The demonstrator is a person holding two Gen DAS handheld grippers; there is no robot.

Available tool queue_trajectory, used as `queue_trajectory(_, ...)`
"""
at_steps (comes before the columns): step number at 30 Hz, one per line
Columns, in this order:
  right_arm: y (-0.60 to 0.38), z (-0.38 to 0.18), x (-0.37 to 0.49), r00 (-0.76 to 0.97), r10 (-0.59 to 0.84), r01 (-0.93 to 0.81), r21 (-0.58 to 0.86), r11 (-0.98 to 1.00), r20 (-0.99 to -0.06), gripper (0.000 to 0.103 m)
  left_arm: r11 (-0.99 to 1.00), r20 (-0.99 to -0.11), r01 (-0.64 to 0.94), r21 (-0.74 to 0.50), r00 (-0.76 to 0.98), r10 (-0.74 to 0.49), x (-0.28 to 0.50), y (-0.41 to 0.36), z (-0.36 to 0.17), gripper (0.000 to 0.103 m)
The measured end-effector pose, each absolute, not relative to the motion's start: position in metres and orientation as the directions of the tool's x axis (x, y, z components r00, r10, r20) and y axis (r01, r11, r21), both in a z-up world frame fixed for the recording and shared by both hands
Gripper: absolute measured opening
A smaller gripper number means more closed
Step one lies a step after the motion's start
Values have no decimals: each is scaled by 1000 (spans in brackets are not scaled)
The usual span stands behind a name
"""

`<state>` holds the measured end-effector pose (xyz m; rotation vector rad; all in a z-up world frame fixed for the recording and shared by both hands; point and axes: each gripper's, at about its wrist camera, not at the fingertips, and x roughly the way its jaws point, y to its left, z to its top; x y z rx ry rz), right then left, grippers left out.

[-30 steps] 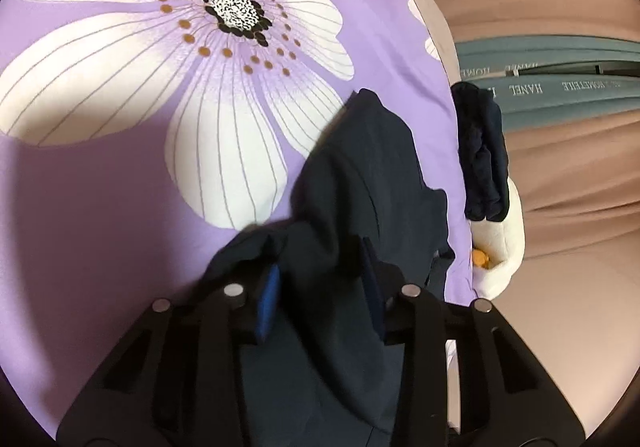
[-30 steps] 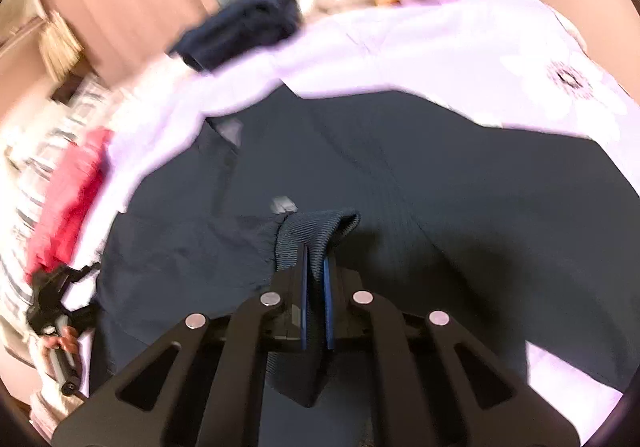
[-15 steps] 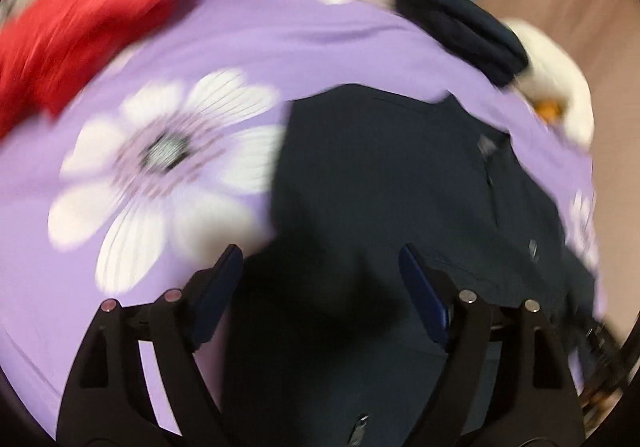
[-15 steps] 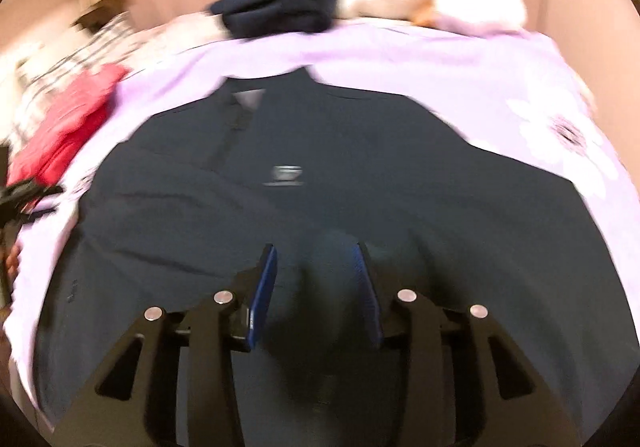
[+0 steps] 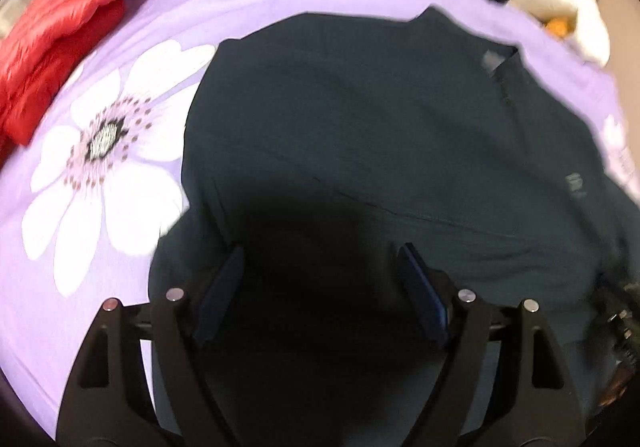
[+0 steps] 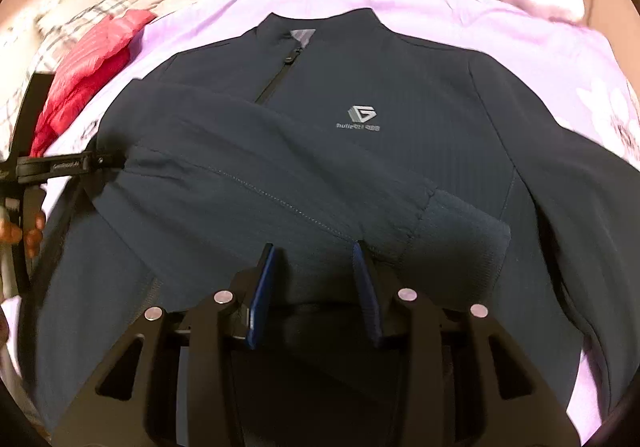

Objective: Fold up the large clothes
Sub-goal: 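Grasp the other sleeve cuff with the right tool and lift it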

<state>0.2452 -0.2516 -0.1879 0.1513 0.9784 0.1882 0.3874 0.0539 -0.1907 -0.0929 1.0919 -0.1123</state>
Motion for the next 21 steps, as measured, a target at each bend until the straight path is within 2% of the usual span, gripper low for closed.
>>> queue_trajectory(1, -254, -181, 237, 553, 248, -88, 241, 967, -795, 58, 985, -868, 52, -162, 467, -168, 376, 55, -182, 90)
queue_trajectory(2, -258, -171, 225, 575, 276, -93, 274, 957, -770, 62, 980, -856, 64, -188, 479, -195, 363, 57, -175, 96)
queue_trajectory(4, -269, -157, 192, 607, 298, -82, 316, 945, -736, 69, 963, -827, 102, -251, 495, -268, 328, 61, -162, 97)
queue_trajectory(8, -309, -149, 122, 639, 323, -11, 412, 911, -698, 69, 923, -790, 136, -359, 483, -378, 261, 70, -152, 100)
queue_trajectory(11, -352, -150, 66, 666, 283, 106, 464, 880, -690, 69, 900, -773, 125, -417, 472, -424, 213, 80, -149, 101)
queue_trajectory(17, -455, -155, -38, 731, 93, 419, 552, 721, -676, 69, 904, -785, 113, -412, 459, -415, 149, 82, -142, 101)
queue_trajectory(21, -505, -167, -98, 783, 25, 515, 670, 535, -622, 69, 898, -774, 130, -421, 465, -430, 128, 75, -130, 101)
